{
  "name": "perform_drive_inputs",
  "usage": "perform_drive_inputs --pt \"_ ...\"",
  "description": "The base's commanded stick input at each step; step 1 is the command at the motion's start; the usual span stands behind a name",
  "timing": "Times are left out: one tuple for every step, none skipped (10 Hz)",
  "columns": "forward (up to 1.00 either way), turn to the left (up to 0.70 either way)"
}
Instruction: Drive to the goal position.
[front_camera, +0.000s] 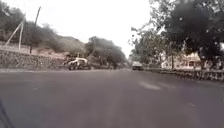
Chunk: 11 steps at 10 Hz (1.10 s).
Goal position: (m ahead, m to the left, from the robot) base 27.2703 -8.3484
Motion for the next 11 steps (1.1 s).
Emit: perform_drive_inputs --pt "1.00 0.00" --pt "1.00 0.00" --pt "1.00 0.00" --pt "1.00 -0.04" --pt "1.00 -0.16" --pt "1.00 -0.27" --pt "1.00 -0.15" --pt "1.00 -0.03" --pt "1.00 0.00" --pt "1.00 0.00" --pt "1.00 0.00"
